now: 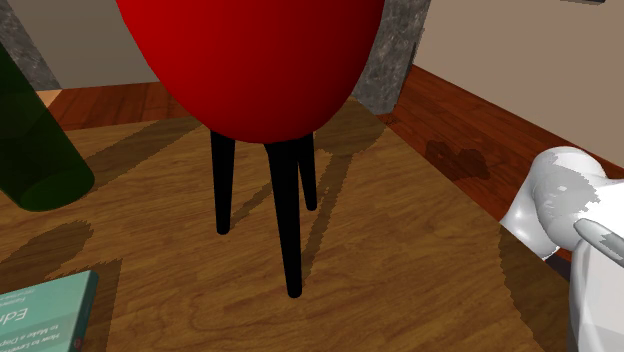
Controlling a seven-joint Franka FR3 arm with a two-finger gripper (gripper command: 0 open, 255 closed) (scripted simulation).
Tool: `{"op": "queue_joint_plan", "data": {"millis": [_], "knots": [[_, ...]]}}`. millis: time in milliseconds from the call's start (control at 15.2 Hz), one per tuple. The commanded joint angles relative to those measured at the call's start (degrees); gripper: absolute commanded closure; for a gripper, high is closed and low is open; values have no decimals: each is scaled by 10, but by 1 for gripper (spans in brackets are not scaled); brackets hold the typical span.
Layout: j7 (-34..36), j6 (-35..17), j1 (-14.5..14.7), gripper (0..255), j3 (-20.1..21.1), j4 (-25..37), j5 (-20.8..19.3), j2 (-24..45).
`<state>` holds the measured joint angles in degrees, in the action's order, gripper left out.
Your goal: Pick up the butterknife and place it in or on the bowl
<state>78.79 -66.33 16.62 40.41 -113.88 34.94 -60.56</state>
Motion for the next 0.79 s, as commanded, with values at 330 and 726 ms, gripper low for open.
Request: {"op": "queue_joint_plan", "data": {"millis": [330, 726], "knots": [[18, 49, -20, 0, -11, 101, -18, 52], [18, 49, -20, 0, -11, 101, -18, 52]]}}
